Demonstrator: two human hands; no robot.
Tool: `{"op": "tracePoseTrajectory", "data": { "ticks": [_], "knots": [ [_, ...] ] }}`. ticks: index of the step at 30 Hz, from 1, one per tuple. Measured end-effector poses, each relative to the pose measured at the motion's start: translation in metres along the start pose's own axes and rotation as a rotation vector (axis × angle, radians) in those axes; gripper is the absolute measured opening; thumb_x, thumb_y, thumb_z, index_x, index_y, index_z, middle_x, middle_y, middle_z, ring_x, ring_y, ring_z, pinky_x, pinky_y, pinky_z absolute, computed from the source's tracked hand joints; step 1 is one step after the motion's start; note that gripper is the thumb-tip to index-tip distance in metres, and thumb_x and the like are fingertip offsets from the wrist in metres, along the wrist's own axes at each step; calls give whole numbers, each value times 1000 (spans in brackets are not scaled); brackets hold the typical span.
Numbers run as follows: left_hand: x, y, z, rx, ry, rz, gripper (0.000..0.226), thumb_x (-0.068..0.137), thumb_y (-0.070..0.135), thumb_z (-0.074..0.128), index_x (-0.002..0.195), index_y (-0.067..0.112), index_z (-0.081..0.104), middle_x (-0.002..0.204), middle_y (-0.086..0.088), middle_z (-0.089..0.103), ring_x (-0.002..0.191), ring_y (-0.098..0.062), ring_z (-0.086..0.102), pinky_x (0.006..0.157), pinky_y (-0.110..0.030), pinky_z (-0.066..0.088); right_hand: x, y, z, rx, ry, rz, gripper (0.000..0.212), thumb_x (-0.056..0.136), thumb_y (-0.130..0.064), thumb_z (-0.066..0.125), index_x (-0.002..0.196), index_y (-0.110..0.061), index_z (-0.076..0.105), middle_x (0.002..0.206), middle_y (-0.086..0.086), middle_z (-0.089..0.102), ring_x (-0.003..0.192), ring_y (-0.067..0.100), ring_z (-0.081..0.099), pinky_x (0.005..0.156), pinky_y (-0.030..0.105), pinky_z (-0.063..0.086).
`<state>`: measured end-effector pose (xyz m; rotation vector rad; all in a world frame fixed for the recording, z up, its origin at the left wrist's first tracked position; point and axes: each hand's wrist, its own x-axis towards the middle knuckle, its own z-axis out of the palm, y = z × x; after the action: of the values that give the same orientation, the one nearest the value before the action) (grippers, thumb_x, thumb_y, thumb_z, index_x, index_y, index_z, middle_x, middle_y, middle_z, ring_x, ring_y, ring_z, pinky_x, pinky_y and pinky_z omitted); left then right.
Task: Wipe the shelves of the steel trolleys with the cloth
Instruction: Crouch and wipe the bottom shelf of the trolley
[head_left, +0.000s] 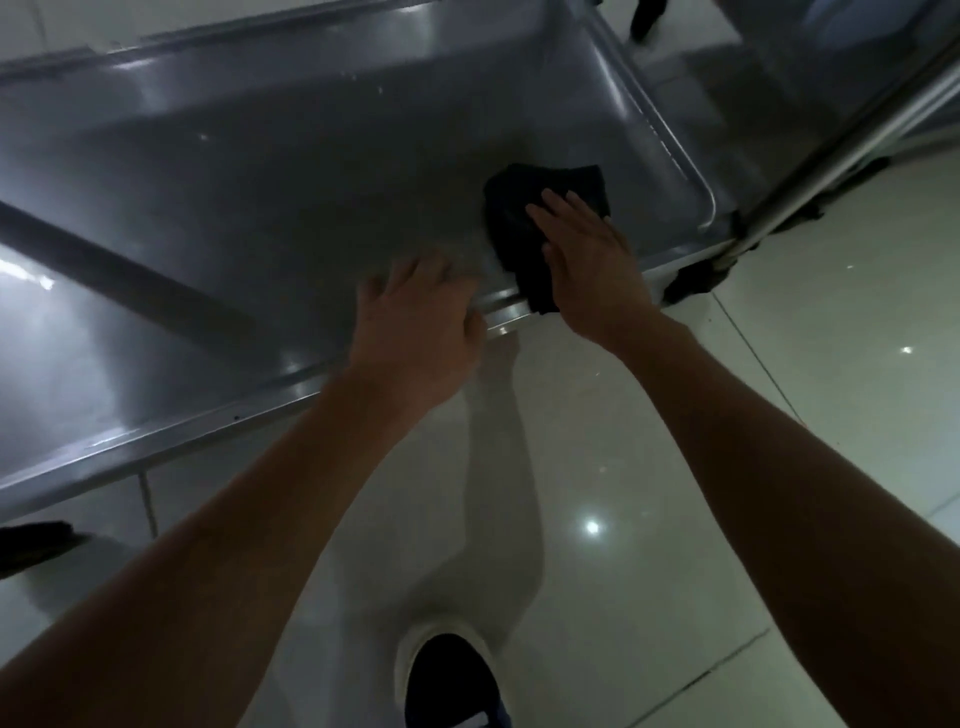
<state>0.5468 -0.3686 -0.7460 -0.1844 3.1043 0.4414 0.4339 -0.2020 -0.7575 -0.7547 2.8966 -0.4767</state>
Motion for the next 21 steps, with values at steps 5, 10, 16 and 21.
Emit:
{"op": "tracePoseTrajectory", "data": {
  "ticks": [5,10,16,21],
  "knots": [
    [19,9,5,-2,-76,11,31,95,38,51,123,37,64,140,2,47,131,-25,42,104,-52,38,11,54,-20,1,36,84,48,106,-15,37,153,-21,37,163,0,27,153,20,15,123,48,16],
    [18,5,13,-39,-33,0,29,94,41,54,119,37,69,137,4,50,129,-25,43,103,-51,39,20,89,-31,-48,98,211,48,105,-15,36,153,-20,37,163,6,26,152,23,18,122,48,18],
    [15,-7,11,-67,-36,45,32,93,41,54,124,41,64,140,7,49,132,-21,42,103,-49,35,24,73,-23,-38,92,199,49,105,-17,37,153,-22,37,163,3,27,152,22,19,122,45,19],
    [-5,-36,2,-123,32,70,41,91,36,53,130,30,63,143,2,53,137,-24,44,109,-47,35,31,31,-5,1,49,116,50,104,-17,37,154,-24,36,163,1,26,153,19,16,122,46,18]
  ]
}}
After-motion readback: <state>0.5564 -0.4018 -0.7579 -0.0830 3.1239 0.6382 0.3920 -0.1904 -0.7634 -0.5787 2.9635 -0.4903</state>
